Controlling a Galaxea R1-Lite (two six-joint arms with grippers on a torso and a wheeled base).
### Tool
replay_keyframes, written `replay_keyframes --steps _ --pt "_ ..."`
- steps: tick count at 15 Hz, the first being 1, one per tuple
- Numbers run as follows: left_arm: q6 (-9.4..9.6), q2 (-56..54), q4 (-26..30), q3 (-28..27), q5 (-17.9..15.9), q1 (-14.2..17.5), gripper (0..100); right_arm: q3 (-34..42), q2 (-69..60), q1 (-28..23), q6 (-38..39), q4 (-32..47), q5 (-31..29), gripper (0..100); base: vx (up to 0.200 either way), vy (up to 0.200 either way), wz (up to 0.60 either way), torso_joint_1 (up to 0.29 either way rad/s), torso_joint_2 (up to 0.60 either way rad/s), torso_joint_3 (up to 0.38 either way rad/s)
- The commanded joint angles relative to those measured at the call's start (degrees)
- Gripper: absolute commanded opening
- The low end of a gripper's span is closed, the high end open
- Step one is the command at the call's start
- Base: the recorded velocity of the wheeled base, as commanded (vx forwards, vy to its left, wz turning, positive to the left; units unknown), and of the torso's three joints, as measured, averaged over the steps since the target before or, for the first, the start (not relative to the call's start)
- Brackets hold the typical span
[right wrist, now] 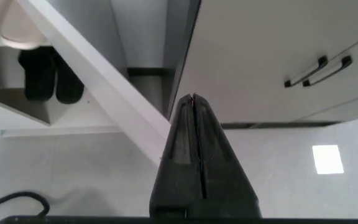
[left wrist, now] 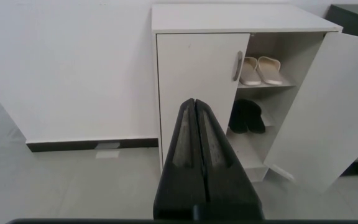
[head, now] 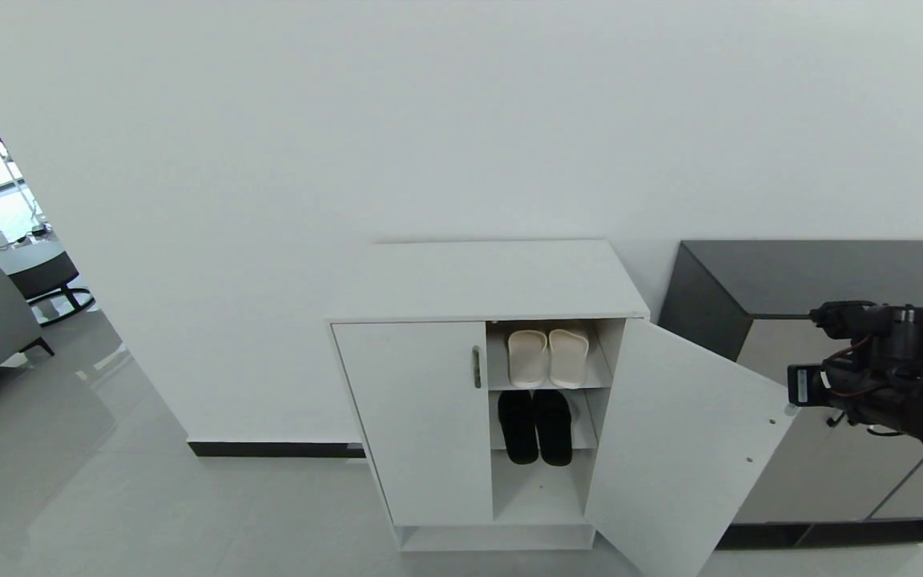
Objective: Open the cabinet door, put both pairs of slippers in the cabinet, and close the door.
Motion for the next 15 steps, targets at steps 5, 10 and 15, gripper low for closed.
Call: replay_keyframes --steps 5,10,15 --pt "-0.04 -0.01 -0.01 0.01 0.01 0.02 0 -0.19 3.74 0.05 -0.46 -0.15 0.09 0 0.0 0.0 0.0 0.0 0.0 0.0" --pt "-0.04 -0.01 -0.01 0.01 0.01 0.02 0 7.28 -6.1 6.73 -0.98 -0.07 5.98 0 0.0 0.0 0.0 0.0 0.0 0.0" --pt "-0.04 -0.01 -0.01 0.01 0.01 -0.06 0 6.66 -5.66 7.96 0.33 -0.33 7.21 0 0.0 0.0 0.0 0.0 0.0 0.0"
